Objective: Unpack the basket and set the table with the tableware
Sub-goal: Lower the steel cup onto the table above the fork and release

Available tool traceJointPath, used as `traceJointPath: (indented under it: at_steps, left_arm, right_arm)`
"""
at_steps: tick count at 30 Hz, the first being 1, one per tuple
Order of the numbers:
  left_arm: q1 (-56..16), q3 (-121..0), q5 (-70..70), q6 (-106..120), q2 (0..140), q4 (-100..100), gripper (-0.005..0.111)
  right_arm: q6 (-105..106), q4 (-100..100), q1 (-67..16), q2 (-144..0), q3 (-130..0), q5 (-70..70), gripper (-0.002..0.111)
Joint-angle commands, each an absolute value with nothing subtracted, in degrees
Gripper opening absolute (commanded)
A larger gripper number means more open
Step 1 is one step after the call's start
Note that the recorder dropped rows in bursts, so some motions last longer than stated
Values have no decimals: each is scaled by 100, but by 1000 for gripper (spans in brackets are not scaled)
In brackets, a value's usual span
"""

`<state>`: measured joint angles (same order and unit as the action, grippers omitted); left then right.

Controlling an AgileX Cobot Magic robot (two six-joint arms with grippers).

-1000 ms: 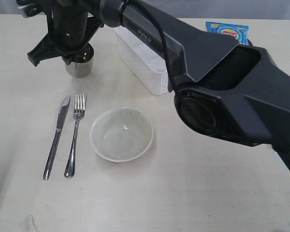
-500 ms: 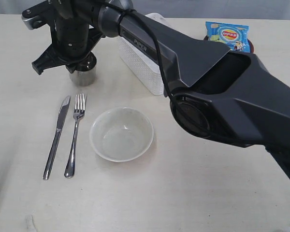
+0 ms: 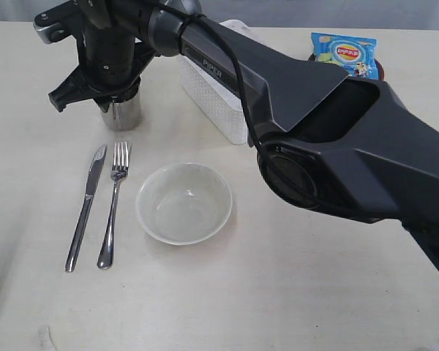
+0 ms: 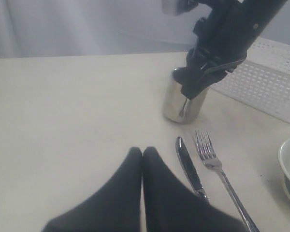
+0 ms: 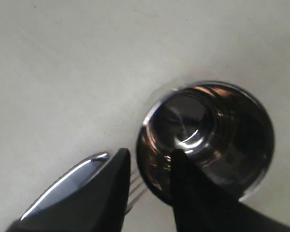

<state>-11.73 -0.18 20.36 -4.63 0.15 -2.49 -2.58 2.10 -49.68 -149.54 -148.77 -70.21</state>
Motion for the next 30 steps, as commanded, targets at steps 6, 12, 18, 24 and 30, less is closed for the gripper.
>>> traceJointPath:
  at_steps: [6, 12, 18, 24, 30]
  left_arm:
    - [-1201, 0, 1975, -487, 0, -301, 0]
    - [-1201, 0, 1975, -487, 0, -301, 0]
    - [-1201, 0, 1975, -487, 0, -301, 0]
    - [-1201, 0, 1975, -487, 0, -301, 0]
    - [-1201, 0, 1975, -487, 0, -301, 0]
  right_arm:
    - [-495, 786, -4946, -14922, -14915, -6996, 32]
    - [-470, 449, -4946, -14922, -14915, -6996, 32]
    - [-470, 433, -4946, -14910, -14924, -6996, 32]
    - [-448, 371, -4946, -14753, -14924, -6872, 39]
    - [-448, 367, -4946, -14540, -14924, -6782, 52]
